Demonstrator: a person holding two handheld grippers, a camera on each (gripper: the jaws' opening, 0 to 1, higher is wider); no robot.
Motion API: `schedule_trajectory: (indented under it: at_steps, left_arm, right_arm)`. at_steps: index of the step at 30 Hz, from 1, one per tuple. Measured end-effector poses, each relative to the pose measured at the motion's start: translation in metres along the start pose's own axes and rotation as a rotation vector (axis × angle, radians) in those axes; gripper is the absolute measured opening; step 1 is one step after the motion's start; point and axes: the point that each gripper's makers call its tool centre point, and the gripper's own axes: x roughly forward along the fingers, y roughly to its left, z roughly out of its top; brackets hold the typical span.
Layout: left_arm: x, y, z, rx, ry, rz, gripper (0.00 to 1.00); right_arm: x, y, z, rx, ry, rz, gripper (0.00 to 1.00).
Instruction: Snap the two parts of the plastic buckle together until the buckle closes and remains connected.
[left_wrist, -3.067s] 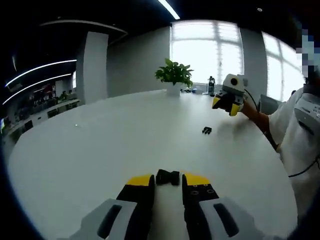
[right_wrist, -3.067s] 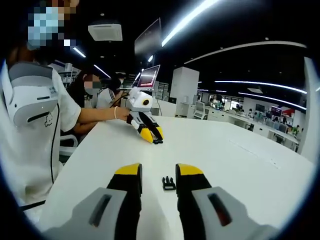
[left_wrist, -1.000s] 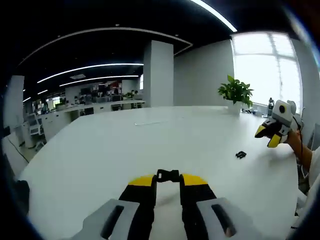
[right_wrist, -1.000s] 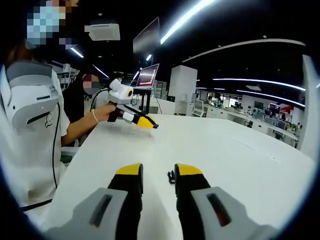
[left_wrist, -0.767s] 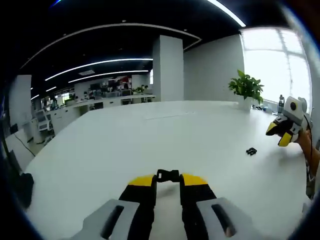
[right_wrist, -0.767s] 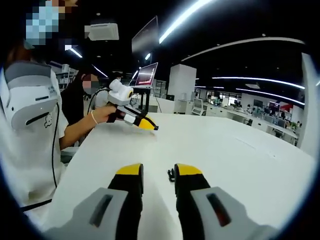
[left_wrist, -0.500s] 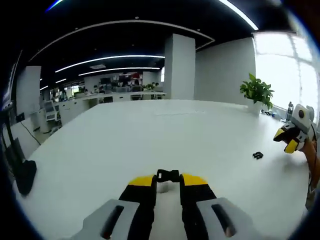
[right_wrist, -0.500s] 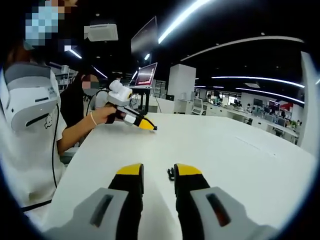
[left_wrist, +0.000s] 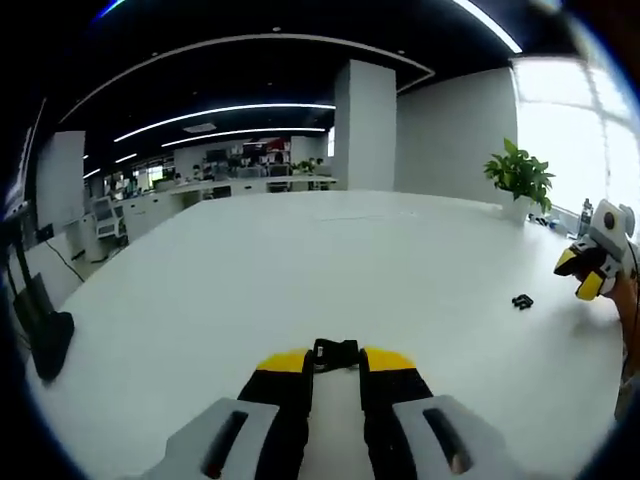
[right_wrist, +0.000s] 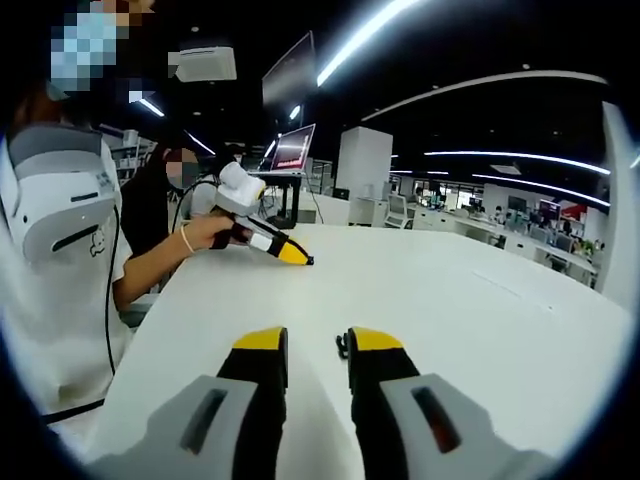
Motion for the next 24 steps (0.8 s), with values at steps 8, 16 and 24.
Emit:
schedule_trajectory:
  at_steps: [8,16,24]
  left_arm:
    - [0.0,0.0,-0.002,0.032,-0.01,0.001,0.2]
    - [-0.008,-0.002,0.008,0.038,-0.057,-0.038,0.27]
    - [-0.019,-0.011,0.026,0.044,-0.112,-0.181,0.27]
  right_arm:
    - [0.0,0.001,-0.002,0.007,0.001,0.008,0.23]
    - [0.0,0.003,-0.001,0.005,-0.002,0.015,0.23]
    - [-0.002,0.003,0.0,0.003,-0.004,0.014,0.23]
